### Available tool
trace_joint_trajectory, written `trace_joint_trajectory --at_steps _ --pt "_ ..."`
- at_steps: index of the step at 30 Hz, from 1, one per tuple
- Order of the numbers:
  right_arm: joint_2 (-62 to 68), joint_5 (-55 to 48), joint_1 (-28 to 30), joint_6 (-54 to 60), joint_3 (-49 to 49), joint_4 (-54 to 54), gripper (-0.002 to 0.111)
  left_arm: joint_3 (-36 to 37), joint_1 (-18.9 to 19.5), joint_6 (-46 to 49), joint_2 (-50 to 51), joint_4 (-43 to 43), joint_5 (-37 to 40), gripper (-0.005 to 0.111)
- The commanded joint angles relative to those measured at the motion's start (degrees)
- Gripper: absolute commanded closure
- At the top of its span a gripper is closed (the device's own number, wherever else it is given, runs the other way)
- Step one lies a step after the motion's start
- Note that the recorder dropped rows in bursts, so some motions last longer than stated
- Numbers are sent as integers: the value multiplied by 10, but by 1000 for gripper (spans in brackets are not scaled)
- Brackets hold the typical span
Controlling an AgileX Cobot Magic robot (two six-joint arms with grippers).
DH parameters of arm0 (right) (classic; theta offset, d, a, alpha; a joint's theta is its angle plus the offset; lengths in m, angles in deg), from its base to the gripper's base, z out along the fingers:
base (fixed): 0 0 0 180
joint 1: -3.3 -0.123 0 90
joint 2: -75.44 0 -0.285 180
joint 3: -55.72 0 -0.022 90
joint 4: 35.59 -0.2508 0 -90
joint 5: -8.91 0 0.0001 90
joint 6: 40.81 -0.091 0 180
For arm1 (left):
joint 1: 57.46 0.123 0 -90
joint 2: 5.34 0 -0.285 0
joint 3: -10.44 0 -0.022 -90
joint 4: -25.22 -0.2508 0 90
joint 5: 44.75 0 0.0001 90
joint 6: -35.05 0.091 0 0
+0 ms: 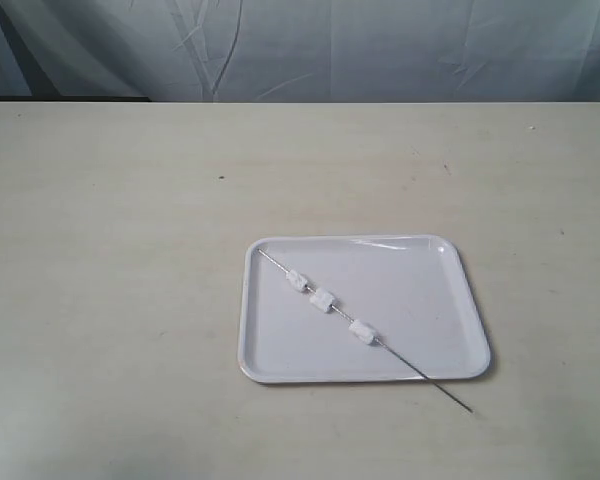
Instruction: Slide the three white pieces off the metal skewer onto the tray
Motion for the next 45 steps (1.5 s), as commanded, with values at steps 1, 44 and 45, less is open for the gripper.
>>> trace_joint_trajectory --at_steps 1,44,45 --pt "-2 134 3 3 -1 2 108 2 -3 0 -2 -29 -64 107" --pt "-2 620 3 -63 39 36 108 -6 -3 -199 -2 -103 -538 107" --pt "-2 580 3 -90 50 52 108 -10 -3 -201 -2 -103 -528 107"
